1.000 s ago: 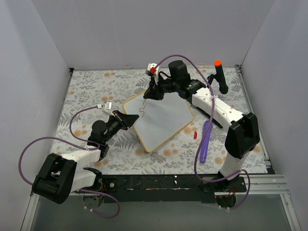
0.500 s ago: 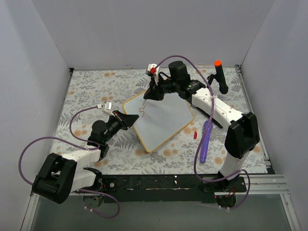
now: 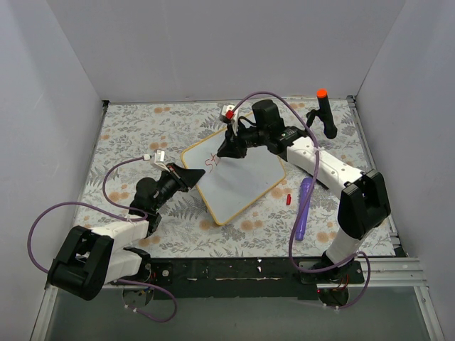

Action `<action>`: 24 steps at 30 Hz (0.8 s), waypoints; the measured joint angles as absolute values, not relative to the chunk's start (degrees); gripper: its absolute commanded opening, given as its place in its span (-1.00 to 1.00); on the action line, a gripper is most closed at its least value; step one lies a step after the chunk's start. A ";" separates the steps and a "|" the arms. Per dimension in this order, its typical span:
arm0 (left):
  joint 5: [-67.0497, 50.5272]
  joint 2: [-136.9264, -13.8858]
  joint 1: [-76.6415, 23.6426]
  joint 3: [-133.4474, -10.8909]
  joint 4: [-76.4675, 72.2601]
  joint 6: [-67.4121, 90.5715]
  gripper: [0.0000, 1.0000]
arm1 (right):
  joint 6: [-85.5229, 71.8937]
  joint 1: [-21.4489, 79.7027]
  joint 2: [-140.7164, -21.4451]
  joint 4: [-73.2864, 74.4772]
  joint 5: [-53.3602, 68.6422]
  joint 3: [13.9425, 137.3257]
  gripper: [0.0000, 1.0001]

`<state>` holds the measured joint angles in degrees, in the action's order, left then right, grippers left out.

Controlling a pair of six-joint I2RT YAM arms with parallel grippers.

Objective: Write a sentence on the whiteboard

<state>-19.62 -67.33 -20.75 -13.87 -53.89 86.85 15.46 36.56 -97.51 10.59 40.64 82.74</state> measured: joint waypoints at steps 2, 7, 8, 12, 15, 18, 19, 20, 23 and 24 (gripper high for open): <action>-19.62 -67.33 -20.75 -13.87 -53.91 86.83 -1.00 | 15.64 36.56 -97.01 10.61 40.69 81.76 -0.97; -19.64 -67.33 -20.75 -13.87 -53.95 86.80 -1.00 | 16.05 36.56 -96.47 10.63 40.32 80.71 -0.97; -19.64 -67.35 -20.75 -13.87 -53.93 86.80 -1.00 | 16.08 36.56 -96.47 10.66 40.07 80.71 -0.97; -19.59 -67.35 -20.73 -13.87 -53.82 86.85 -1.00 | 16.05 36.60 -96.47 11.03 39.07 80.95 -0.97; -19.68 -67.35 -20.75 -13.87 -53.95 86.74 -1.00 | 16.14 36.64 -96.47 12.25 37.93 82.15 -0.97; -19.90 -67.35 -20.78 -13.87 -54.17 86.37 -1.00 | 16.32 36.38 -96.47 12.38 36.95 83.74 -0.97; -19.94 -67.35 -20.78 -13.87 -54.26 86.32 -1.00 | 16.34 36.29 -96.47 12.38 36.77 84.20 -0.97; -19.97 -67.35 -20.78 -13.87 -54.30 86.30 -1.00 | 16.36 36.12 -96.47 12.34 36.82 84.62 -0.97; -20.03 -67.35 -20.80 -13.87 -54.48 86.21 -1.00 | 16.47 35.68 -96.47 12.19 37.89 84.88 -0.97; -20.05 -67.35 -20.80 -13.87 -54.48 86.19 -1.00 | 16.47 35.62 -96.47 12.21 38.17 84.88 -0.97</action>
<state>-20.05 -67.35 -20.80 -13.87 -54.48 86.19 16.47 35.62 -96.47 12.21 38.17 84.88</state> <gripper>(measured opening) 0.053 0.186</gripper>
